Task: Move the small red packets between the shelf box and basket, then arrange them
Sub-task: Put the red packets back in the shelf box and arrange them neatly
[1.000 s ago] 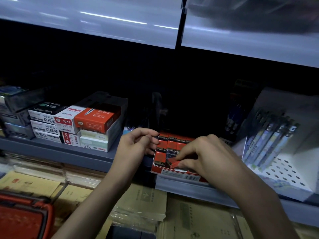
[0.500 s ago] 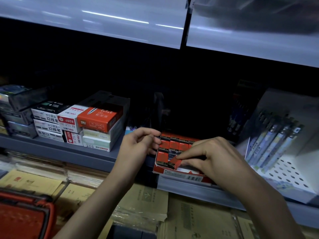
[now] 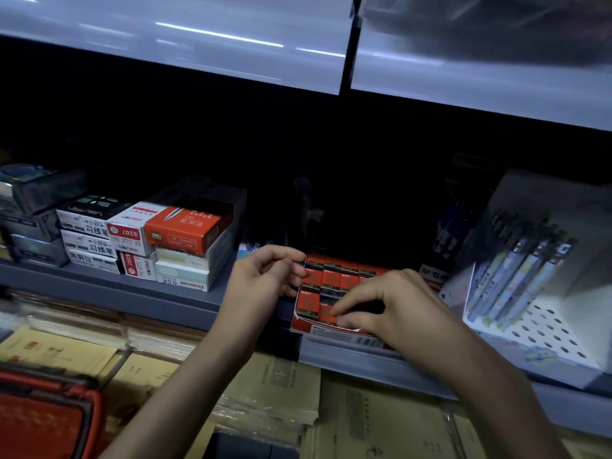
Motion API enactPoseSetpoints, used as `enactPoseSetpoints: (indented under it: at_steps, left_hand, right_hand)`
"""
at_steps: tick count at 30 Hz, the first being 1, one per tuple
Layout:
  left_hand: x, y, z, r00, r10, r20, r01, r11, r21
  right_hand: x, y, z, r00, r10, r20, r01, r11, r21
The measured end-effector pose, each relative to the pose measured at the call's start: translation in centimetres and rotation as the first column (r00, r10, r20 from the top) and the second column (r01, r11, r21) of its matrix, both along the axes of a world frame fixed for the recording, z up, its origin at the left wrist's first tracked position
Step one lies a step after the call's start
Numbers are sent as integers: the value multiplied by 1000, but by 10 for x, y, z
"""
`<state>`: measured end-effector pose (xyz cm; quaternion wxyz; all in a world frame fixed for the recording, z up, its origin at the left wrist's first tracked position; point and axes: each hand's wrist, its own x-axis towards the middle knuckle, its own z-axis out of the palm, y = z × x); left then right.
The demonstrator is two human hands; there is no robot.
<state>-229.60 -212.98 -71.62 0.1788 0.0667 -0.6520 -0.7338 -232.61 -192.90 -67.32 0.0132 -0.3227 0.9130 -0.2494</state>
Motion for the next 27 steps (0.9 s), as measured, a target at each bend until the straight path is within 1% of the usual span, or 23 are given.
enactPoseSetpoints:
  at_steps: [4,8,14,20,24,27]
  left_hand:
    - [-1,0,-1,1000,5,-3,-5,1000,-4]
    - [0,-1,-1,1000,1,-8,-1,1000,-11]
    - [-1,-1,-3,1000,2,-1,-2,1000,-10]
    - [1,-1,-1,1000,7,2,-7,1000,-21]
    - [2,-1,0,1000,6,2,-6,1000,-22]
    - [2,-1,0,1000,2,1,-2,1000,-18]
  right_hand:
    - [-3,-2,-2,999,-27,-40,28,999,22]
    - [-2,0,2,996,-29,82,33,998,-44]
    - [-2,-1,5,989,-4,149,10,999,-42]
    - [1,-1,9,988,0,153,1,1000,-8]
    - [4,-4,9,988,31,153,-26,999,-35]
    - [7,-9,9,990,29,137,-28,1000,-11]
